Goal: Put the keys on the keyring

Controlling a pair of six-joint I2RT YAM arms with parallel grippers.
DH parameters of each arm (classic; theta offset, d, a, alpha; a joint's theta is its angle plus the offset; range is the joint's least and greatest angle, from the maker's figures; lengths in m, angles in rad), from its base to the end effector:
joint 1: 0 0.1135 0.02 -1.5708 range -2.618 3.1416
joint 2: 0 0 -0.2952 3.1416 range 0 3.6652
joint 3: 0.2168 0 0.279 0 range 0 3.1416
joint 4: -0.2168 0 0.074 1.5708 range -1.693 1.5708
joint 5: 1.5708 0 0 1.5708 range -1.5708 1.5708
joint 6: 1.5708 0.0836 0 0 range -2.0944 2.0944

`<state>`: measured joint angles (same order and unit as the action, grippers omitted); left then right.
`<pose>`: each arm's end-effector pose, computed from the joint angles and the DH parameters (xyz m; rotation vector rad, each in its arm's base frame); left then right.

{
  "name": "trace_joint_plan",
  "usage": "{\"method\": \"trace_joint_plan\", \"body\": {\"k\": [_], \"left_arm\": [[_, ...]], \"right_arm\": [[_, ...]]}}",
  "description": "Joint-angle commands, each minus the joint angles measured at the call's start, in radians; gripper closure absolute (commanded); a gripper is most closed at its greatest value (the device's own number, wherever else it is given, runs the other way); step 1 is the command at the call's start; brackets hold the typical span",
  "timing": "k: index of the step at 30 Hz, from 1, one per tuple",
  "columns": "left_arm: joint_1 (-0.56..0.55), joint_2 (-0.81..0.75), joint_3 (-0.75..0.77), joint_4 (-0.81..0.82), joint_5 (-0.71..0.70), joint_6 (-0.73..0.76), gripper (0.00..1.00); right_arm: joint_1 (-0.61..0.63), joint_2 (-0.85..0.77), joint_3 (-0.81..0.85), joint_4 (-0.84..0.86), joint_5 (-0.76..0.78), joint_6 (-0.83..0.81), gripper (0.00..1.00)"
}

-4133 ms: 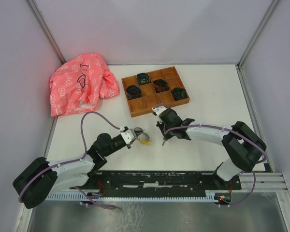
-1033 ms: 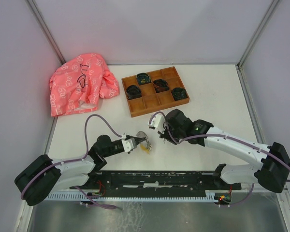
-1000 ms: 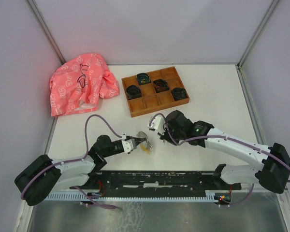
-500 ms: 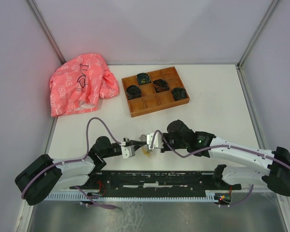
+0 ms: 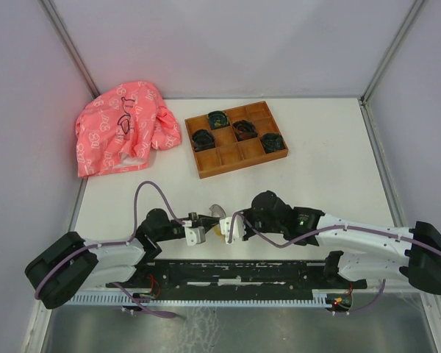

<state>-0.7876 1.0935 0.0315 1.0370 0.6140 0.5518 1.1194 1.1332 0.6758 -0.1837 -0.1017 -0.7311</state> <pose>0.1153 -0.1841 0.1634 1.3460 0.9232 -0.6698 0.1197 0.2663 0.2204 -1.8130 1.2944 0.3267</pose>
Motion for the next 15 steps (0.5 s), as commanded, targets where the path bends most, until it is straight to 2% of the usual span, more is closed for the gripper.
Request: {"method": "trace_joint_plan", "body": {"k": [1,15], "left_arm": [[-0.007,-0.001,-0.003,0.102,0.026,0.066,0.97],[-0.01,0.0,-0.007,0.131,0.011,0.036,0.97]], "right_arm": [[0.02,-0.016,-0.007,0.089,0.03,-0.03,0.99],[0.065,0.028,0.001,0.119,0.085,-0.036,0.99]]}}
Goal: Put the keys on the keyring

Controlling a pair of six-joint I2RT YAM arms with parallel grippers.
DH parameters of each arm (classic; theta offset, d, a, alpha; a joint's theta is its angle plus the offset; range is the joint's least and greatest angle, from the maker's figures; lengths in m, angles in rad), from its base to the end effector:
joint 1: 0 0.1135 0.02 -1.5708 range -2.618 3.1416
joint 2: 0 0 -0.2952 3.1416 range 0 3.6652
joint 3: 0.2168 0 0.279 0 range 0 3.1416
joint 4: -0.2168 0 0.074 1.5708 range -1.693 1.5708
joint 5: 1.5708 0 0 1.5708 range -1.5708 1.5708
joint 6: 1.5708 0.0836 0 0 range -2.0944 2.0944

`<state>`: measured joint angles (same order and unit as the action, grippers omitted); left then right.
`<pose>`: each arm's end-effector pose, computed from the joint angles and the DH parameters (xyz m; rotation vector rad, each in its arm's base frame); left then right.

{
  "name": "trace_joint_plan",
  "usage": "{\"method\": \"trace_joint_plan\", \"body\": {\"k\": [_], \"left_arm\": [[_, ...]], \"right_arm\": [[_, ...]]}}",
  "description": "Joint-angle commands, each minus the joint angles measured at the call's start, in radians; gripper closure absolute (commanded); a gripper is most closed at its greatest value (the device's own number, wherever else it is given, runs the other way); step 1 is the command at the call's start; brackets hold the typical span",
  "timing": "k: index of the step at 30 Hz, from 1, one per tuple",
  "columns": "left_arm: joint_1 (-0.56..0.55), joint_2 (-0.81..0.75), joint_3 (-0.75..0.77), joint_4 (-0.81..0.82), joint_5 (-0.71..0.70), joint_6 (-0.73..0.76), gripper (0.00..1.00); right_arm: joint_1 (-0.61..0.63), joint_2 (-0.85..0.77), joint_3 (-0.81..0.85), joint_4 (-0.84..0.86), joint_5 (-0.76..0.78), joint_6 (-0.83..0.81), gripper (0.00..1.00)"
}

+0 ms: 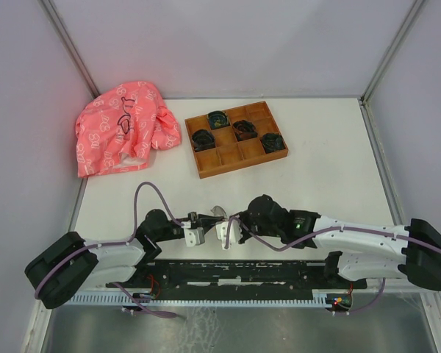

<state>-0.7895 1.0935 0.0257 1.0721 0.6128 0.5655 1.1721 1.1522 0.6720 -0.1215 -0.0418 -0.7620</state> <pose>0.1142 -0.1835 0.1665 1.3376 0.8872 -0.6526 0.1130 0.2771 0.2214 -1.8126 1.2209 0.2789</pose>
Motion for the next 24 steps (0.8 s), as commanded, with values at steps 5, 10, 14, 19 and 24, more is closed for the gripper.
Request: {"method": "trace_joint_plan", "body": {"k": [5,10,14,19,24], "left_arm": [[-0.007,-0.001,-0.001,0.095,0.015,0.019,0.97],[-0.007,-0.003,0.0,0.095,0.019,0.016,0.97],[-0.007,-0.003,0.002,0.092,0.018,0.015,0.97],[-0.008,-0.001,0.003,0.092,0.023,0.013,0.97],[-0.007,0.001,0.005,0.089,0.03,0.012,0.97]], "right_arm": [[0.015,0.017,0.01,0.058,0.036,0.005,0.99],[0.015,0.018,0.011,0.057,0.046,0.017,0.99],[0.015,0.014,0.014,0.052,0.04,0.026,0.99],[0.015,0.016,0.018,0.053,0.031,0.033,0.99],[0.015,0.027,0.028,0.056,0.033,0.042,0.99]]}}
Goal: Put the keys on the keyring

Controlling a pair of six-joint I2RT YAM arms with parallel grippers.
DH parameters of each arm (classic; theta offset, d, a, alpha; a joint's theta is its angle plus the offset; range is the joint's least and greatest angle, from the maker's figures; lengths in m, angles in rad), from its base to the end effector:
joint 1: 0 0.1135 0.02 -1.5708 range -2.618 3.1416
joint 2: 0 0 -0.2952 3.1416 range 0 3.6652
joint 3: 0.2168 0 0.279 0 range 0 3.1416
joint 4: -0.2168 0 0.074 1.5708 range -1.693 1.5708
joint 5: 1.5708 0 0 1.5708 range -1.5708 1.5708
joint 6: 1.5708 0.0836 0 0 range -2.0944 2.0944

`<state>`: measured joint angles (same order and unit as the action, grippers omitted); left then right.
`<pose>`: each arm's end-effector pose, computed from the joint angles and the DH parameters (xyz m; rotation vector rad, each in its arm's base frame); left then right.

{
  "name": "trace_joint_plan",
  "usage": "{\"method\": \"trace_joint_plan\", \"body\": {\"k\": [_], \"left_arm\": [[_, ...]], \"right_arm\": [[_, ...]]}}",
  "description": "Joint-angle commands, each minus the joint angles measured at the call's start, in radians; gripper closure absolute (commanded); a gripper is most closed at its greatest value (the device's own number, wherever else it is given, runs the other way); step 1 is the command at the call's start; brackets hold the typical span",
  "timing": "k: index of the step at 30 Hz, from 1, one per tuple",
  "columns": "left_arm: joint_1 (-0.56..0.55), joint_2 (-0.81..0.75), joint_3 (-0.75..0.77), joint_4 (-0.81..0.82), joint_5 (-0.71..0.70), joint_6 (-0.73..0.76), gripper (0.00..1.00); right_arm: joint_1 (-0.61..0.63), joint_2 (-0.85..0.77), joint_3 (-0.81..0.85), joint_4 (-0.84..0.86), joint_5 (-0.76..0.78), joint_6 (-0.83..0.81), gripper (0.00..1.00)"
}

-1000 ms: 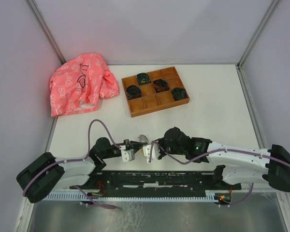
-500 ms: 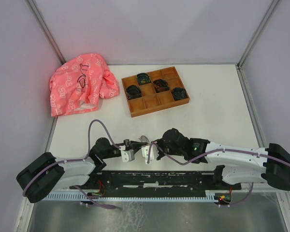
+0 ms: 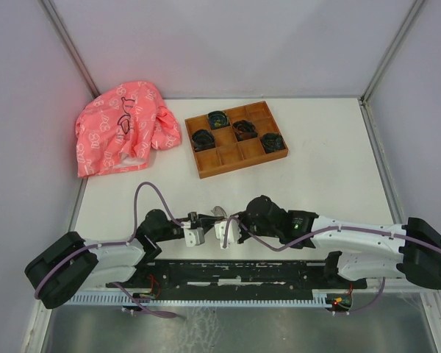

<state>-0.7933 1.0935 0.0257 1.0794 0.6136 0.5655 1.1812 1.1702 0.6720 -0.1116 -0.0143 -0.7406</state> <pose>0.1135 -0.1839 0.1676 1.3365 0.8780 -0.6544 0.1136 0.2799 0.2176 -1.8022 1.2493 0.2651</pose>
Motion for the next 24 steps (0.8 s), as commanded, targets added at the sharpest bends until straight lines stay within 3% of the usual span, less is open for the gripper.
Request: {"method": "trace_joint_plan", "body": {"k": [1,24], "left_arm": [[-0.004,0.001,0.005,0.081,0.03,0.012,0.97],[-0.003,0.002,0.013,0.067,0.035,0.01,0.97]], "right_arm": [[0.006,0.011,0.029,0.048,0.005,0.022,0.99],[0.006,-0.014,0.027,0.068,0.004,0.062,0.99]]}}
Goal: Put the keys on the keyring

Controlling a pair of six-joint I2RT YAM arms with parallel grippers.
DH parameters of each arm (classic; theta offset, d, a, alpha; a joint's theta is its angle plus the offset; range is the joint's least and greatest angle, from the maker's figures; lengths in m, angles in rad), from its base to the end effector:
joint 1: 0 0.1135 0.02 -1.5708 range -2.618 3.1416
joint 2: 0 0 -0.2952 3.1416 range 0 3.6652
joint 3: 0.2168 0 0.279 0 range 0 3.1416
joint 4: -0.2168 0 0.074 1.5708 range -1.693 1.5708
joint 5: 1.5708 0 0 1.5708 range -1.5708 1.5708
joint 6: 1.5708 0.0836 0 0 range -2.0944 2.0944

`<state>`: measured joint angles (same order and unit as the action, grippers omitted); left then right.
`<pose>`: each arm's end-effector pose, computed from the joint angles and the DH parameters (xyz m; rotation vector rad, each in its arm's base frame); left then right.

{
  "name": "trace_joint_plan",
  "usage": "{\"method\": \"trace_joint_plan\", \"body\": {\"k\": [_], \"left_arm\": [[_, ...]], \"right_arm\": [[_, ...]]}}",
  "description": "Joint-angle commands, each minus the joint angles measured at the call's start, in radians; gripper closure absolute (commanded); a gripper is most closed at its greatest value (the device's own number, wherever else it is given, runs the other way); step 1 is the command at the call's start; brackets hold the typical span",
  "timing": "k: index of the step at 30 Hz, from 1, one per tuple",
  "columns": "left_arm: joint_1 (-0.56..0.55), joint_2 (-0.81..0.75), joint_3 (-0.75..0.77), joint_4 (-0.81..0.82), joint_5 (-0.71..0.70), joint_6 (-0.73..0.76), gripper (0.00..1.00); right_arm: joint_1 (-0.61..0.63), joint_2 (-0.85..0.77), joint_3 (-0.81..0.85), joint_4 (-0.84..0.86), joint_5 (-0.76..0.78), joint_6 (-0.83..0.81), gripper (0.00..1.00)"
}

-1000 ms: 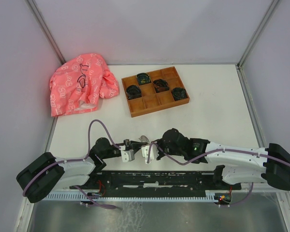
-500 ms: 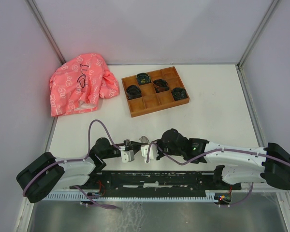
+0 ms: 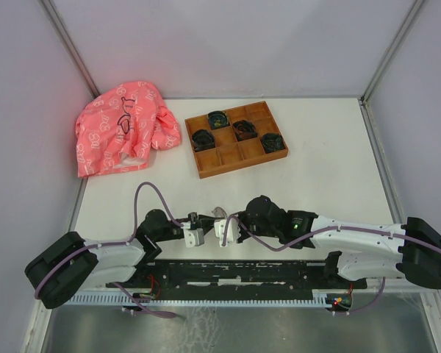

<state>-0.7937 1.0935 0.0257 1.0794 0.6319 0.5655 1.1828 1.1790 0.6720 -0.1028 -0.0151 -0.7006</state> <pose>0.1119 -0.1842 0.1676 1.3463 0.8664 -0.6687 0.1138 0.2817 0.2162 -1.7801 1.2847 0.2893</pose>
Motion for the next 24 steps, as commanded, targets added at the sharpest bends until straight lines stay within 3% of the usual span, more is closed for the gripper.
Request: {"method": "trace_joint_plan", "body": {"k": [1,24], "left_arm": [[-0.004,0.002,0.012,0.068,0.017,0.01,0.97],[-0.004,0.002,0.015,0.071,-0.009,-0.011,0.97]], "right_arm": [[0.005,-0.024,0.027,0.058,0.007,0.024,0.99],[0.008,-0.044,0.014,0.098,-0.022,0.062,0.99]]}}
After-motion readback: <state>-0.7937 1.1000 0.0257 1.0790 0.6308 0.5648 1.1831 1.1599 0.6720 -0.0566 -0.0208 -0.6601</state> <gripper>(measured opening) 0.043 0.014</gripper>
